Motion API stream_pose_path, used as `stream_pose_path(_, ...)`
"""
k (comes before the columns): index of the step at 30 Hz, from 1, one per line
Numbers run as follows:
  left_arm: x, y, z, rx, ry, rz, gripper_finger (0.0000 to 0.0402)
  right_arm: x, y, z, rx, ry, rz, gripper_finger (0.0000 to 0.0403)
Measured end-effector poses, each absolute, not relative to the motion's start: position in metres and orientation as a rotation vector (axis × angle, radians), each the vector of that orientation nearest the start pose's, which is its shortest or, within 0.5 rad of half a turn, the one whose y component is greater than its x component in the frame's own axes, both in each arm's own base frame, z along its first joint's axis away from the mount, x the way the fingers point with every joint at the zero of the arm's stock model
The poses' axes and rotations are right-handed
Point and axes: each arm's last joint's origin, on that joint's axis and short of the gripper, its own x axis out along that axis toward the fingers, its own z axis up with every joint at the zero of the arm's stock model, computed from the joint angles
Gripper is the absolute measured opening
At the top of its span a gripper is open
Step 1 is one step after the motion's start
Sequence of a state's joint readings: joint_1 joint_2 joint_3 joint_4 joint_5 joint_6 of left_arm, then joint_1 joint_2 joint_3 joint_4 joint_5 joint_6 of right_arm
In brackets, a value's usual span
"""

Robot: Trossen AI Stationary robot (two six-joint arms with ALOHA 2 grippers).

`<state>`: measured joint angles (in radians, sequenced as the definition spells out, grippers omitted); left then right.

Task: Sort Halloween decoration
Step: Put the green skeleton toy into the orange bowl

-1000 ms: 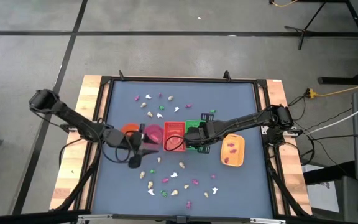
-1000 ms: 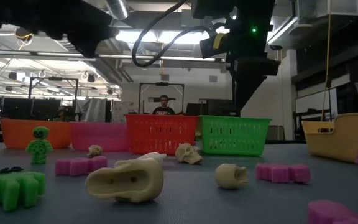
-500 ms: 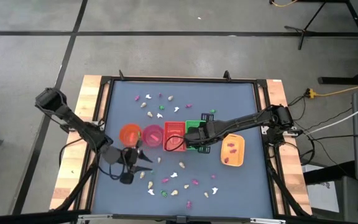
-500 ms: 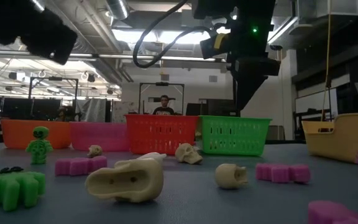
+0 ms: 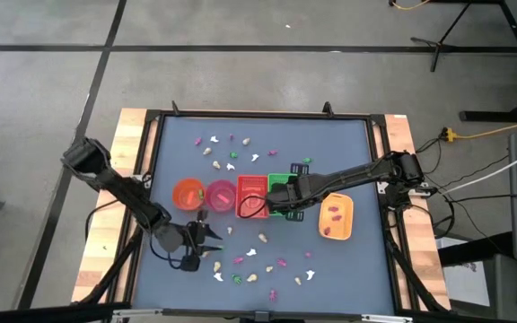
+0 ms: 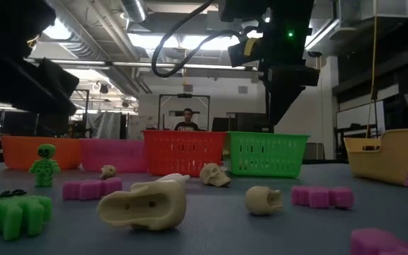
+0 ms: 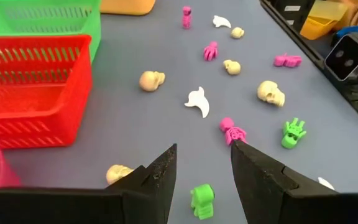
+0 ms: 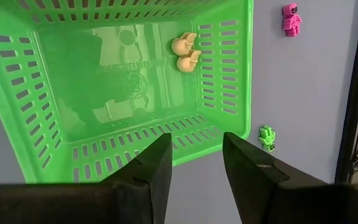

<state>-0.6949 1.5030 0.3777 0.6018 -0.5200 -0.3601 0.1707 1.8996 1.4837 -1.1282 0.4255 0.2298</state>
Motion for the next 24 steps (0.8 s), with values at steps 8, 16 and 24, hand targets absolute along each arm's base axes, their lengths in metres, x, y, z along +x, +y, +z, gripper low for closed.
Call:
stream_pose_path(8, 0.199, -0.146, 0.114, -0.045, 0.452, -0.069, 0.0136, 0.353, 0.049, 0.215, -0.269, 1.436, -0.368, 0.0143)
stream_pose_path(16, 0.199, -0.146, 0.109, -0.059, 0.471, -0.057, 0.0136, 0.353, 0.049, 0.215, -0.269, 1.435, -0.368, 0.0143)
stream_pose_path(24, 0.199, -0.146, 0.100, -0.064, 0.504, -0.050, 0.0136, 0.353, 0.049, 0.215, -0.269, 1.435, -0.367, 0.0143)
